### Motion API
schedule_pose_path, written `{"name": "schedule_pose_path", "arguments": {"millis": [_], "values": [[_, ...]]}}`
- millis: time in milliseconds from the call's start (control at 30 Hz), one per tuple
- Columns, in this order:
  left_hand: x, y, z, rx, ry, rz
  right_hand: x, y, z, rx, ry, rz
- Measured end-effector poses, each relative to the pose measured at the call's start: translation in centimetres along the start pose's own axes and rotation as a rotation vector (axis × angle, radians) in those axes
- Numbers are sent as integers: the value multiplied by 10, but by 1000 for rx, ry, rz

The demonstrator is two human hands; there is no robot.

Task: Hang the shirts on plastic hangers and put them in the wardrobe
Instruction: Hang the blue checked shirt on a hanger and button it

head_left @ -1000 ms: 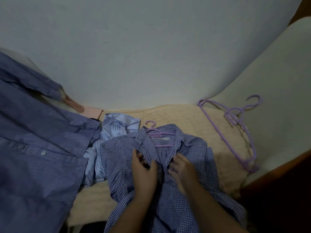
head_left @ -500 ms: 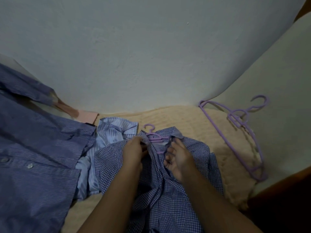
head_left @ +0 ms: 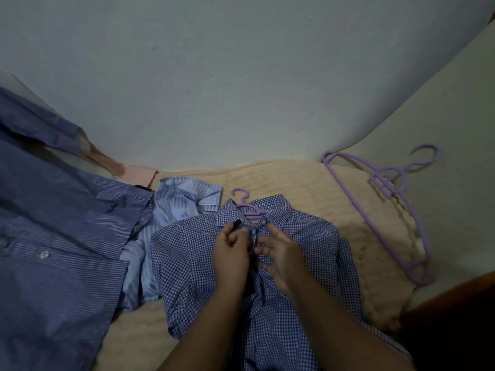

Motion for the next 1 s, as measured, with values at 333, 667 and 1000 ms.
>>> {"name": "schedule_pose_path", "arguments": {"millis": [333, 667, 1000], "values": [[-8, -48, 26, -104, -420, -2, -12, -23, -14, -137, 118, -12], [0, -57, -11, 90, -126, -69, -15, -41, -16, -222, 201, 87], [5, -53, -30, 83, -83, -114, -9, -68, 3, -338, 71, 275]]}}
Point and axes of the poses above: each hand's wrist, its own y-axis away from the middle knuckle, its own x-axis out of the back of the hand, z = x × y, the point moved 4 cm from there along -y, towards the middle knuckle, and after that the axes turned 8 degrees about -x, right-handed, at the moved point
